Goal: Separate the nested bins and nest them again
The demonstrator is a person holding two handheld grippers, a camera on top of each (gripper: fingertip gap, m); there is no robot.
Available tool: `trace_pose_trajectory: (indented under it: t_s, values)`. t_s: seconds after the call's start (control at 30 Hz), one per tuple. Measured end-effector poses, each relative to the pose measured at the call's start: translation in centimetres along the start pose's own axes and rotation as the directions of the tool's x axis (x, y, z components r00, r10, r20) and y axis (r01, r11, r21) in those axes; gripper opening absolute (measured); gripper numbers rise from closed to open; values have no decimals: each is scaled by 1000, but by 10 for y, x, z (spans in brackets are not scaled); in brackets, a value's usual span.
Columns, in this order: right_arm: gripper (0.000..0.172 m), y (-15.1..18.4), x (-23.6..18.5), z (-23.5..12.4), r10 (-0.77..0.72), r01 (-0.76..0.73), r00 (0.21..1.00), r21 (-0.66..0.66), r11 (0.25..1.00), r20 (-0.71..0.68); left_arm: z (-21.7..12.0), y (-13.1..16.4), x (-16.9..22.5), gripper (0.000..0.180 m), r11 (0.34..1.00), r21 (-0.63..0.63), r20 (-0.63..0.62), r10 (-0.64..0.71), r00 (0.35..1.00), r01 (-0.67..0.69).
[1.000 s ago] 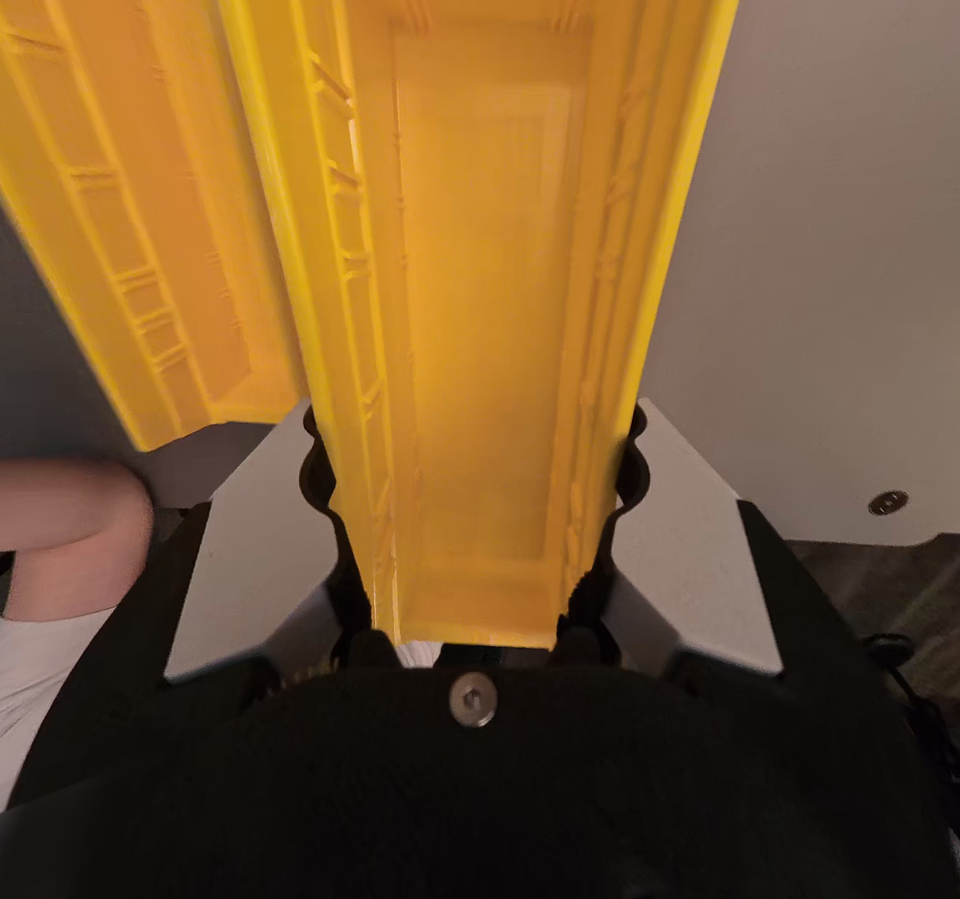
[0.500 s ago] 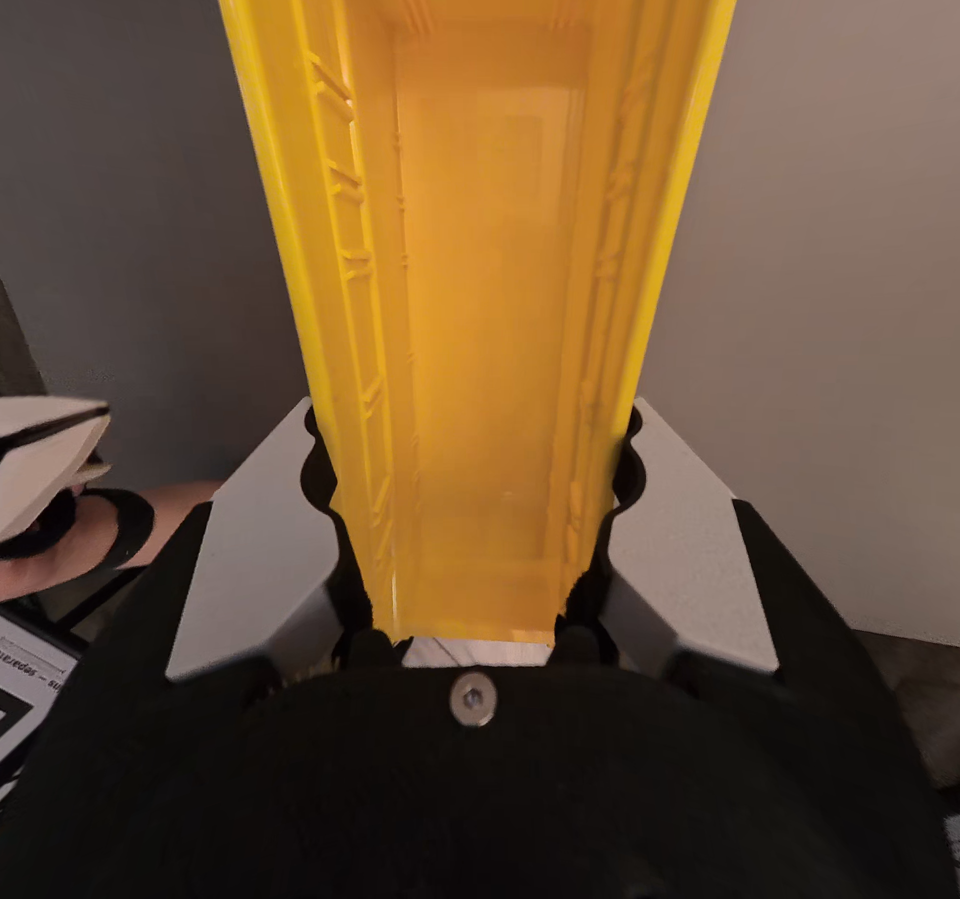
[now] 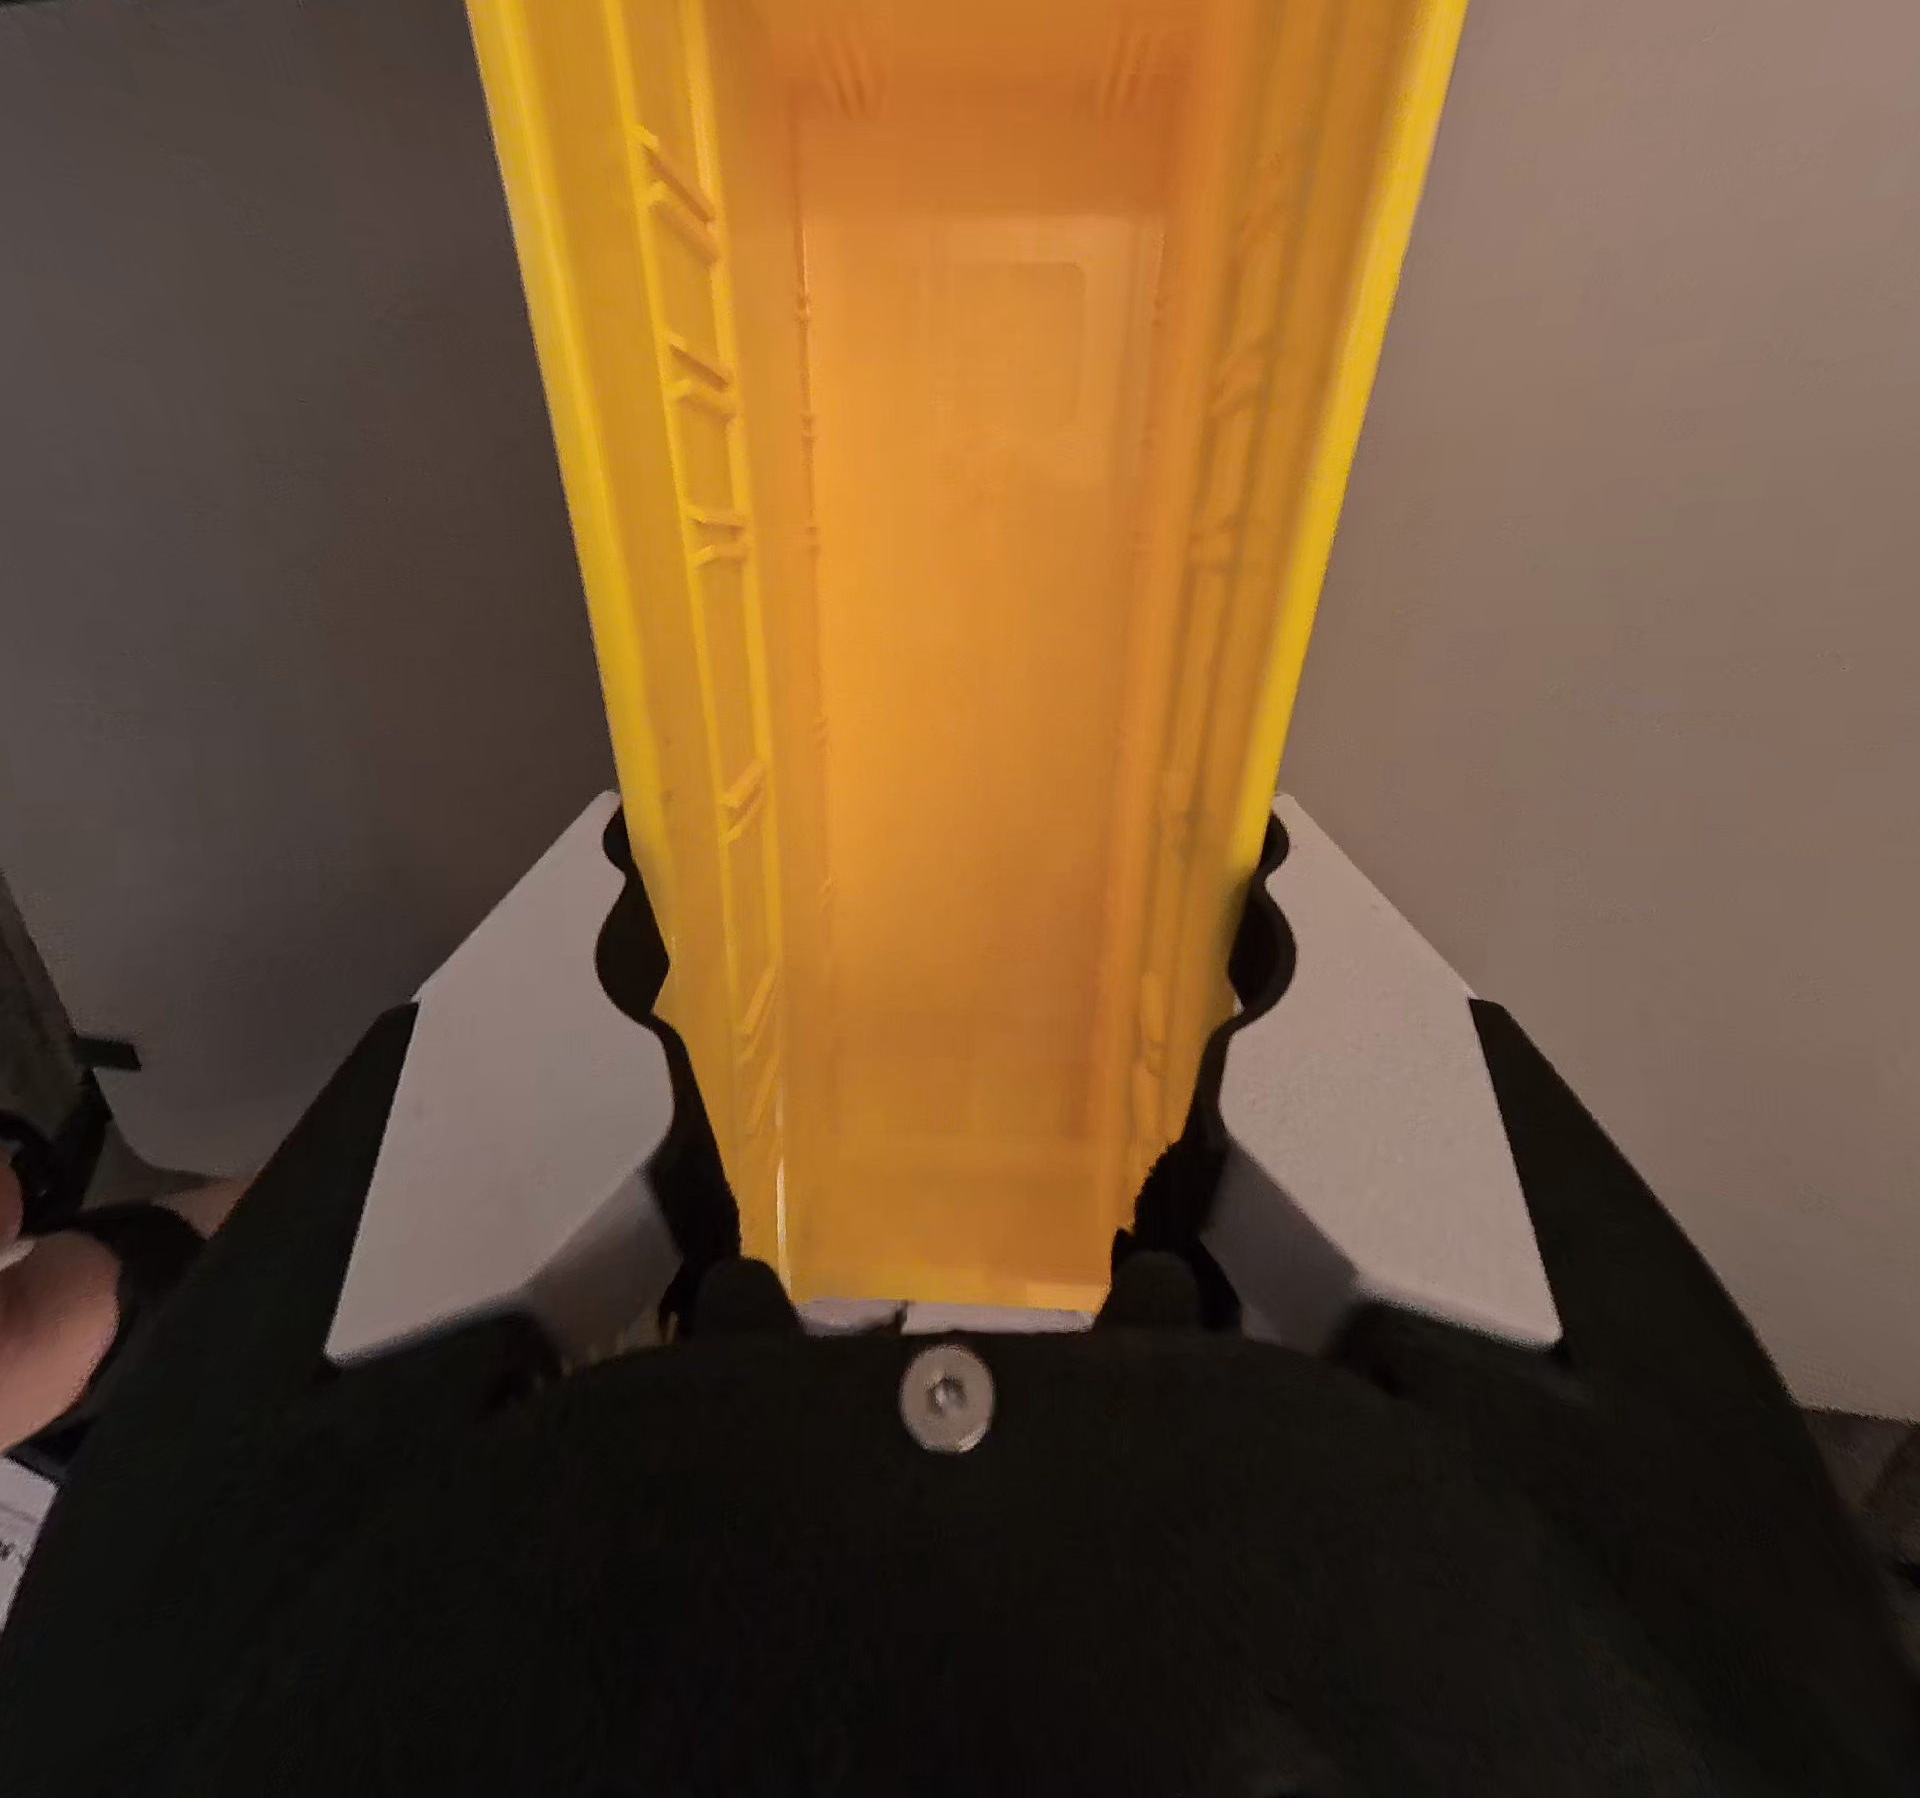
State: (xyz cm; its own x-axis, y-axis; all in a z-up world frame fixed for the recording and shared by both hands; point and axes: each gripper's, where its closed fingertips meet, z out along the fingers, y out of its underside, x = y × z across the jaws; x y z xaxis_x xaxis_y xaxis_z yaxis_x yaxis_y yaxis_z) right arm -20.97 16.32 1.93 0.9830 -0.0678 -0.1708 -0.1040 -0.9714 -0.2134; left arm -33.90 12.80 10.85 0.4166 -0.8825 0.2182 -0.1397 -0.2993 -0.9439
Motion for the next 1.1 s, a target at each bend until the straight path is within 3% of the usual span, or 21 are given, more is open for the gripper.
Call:
trace_pose_trajectory:
  t_s: [0.2, 0.47, 0.53, 0.57, 0.63, 0.8, 0.97, 1.03, 1.1]
  values:
    - [115, -10, -1, 2, -7, 6, 1000, 120, 993, 8, 4, 1, 3, 0, 1000, -9, -5, -9, 1000, 9]
    - [124, -7, 1, 10, -38, 39, 999, 134, 990, -15, 5, 2, 6, 0, 1000, -23, -6, 1, 1000, -1]
    - [121, -10, -2, 11, -43, 43, 999, 146, 988, -1, 5, 3, 5, 0, 1000, -25, -5, 1, 1000, -1]
    - [111, -12, -7, 9, -51, 47, 998, 157, 986, 25, 6, 3, 5, 0, 1000, -25, -5, -1, 1000, 1]
    - [114, -16, -8, 3, -72, 66, 997, 179, 982, 24, 6, 3, 4, 0, 1000, -27, -8, -5, 1000, 5]
    - [103, -19, -12, -27, -229, 225, 973, 258, 940, -16, 4, 4, 3, 0, 1000, -29, -11, -8, 1000, 7]
    - [89, -26, 1, -68, -344, 333, 937, 445, 831, -60, 2, 6, -2, 0, 999, -31, -6, -16, 1000, 16]
    - [76, -32, 6, -93, -394, 367, 915, 586, 723, -87, 1, 5, -4, 0, 1000, -21, -3, -19, 1000, 19]
    - [72, -34, 10, -125, -432, 372, 894, 737, 565, -120, -1, 2, -5, 0, 1000, -4, -3, -16, 1000, 16]
